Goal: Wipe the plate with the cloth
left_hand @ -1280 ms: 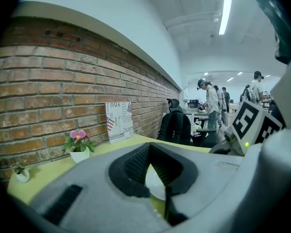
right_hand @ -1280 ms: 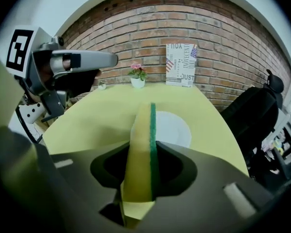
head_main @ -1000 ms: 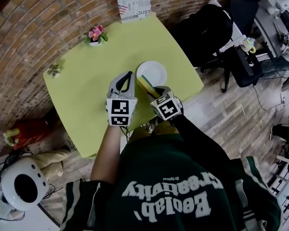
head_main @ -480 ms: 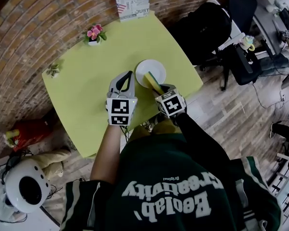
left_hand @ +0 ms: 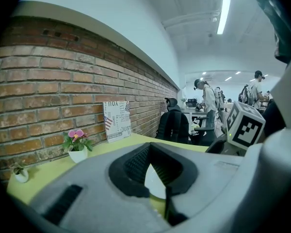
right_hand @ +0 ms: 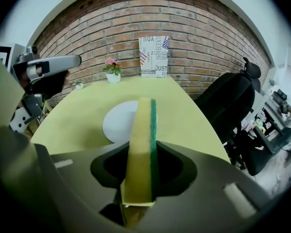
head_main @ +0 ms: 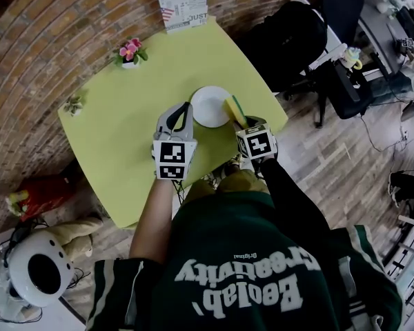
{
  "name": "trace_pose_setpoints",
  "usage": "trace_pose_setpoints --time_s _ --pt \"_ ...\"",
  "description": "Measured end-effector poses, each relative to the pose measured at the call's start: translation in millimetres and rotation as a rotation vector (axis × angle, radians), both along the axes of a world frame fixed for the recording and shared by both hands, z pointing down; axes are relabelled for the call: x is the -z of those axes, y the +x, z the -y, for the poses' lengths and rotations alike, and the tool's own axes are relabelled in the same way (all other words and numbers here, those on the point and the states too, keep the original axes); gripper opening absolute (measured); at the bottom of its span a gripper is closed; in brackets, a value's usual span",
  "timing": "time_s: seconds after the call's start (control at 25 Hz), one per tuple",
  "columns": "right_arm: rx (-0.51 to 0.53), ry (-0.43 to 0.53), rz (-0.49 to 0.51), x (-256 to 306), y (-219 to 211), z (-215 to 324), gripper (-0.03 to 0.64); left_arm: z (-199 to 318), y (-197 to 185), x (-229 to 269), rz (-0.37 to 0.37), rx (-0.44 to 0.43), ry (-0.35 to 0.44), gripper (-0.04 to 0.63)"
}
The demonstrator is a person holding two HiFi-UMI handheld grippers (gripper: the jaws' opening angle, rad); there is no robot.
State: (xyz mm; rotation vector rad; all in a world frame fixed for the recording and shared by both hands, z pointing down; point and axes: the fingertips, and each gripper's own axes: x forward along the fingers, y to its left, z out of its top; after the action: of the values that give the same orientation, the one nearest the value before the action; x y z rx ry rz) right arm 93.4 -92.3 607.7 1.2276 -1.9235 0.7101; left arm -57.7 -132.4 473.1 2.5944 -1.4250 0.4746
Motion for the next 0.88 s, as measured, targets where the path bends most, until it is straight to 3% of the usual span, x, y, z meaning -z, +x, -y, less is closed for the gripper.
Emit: trace_pose_setpoints --time_s 0.24,0.48,0.68,0.88 --pt "-0.003 0.015 0.003 3 4 1 0.143 0 1 0 0.004 0.0 0.001 0.006" --pt "0.055 0.027 0.119 17 -23 -11 0.143 -1 3 -4 -0.001 -0.002 -0.006 0.006" --pt "0.112 -0.049 0.2 16 -56 -29 0.143 -6 4 -5 0.003 -0.008 -0.007 0.006" --pt "0.194 -0.108 0.189 8 -77 -47 0.14 -10 -2 -4 0.005 0.004 -0.004 0.006"
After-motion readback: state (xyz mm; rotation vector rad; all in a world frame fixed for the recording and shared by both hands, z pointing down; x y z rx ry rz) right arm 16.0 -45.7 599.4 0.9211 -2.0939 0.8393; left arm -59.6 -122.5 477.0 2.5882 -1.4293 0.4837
